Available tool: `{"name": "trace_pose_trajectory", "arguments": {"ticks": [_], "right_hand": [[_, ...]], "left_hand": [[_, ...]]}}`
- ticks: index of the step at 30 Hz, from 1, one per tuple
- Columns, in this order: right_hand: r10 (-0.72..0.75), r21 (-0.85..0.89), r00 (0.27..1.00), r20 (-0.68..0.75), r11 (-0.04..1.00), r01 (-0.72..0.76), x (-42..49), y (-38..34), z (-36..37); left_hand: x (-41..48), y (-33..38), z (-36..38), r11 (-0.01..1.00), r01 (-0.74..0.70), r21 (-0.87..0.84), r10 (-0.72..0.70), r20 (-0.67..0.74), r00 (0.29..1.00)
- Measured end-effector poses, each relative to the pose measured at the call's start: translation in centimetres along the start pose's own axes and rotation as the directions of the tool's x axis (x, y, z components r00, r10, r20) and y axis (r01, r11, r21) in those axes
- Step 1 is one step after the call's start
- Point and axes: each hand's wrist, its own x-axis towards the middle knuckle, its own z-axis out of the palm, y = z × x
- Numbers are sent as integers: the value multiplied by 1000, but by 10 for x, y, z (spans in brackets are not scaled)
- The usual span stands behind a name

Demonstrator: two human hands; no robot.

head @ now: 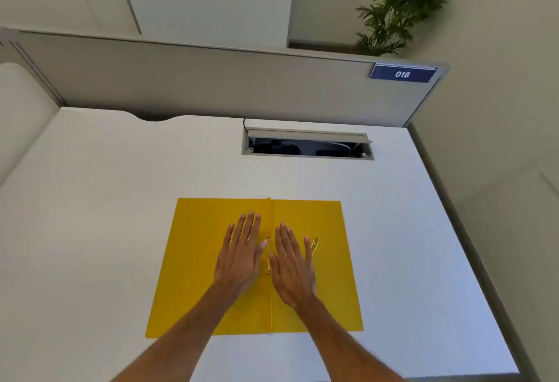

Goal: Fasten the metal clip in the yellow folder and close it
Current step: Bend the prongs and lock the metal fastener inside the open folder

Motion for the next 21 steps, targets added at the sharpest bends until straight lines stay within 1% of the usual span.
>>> {"name": "trace_pose_trajectory", "arguments": {"ticks": [2, 4, 6, 10, 12, 16, 21], "right_hand": [[21, -1, 998, 61, 1000, -21, -13, 4, 2], [18, -27, 998, 53, 1000, -16, -32, 13, 12], [29, -35, 998, 63, 999, -27, -41, 20, 13], [121, -47, 992, 31, 992, -119, -55, 37, 12], [165, -19, 986, 23, 986, -165, -58, 41, 10], [252, 32, 968, -1, 967, -251, -59, 48, 3], [309, 59, 950, -45, 950, -306, -59, 55, 0]], "left_hand": [[-2, 2, 4, 1000, -20, 1, 20, 41, 999], [-4, 5, 12, 997, -76, 18, 75, 13, 997], [0, 11, 13, 990, -137, 27, 135, 41, 990], [13, 23, 14, 945, -325, 38, 320, 100, 942], [23, 35, 14, 923, -383, 30, 376, 131, 917], [45, 59, 20, 910, -415, -24, 411, 195, 891], [64, 83, 25, 903, -425, -59, 422, 306, 854]]}}
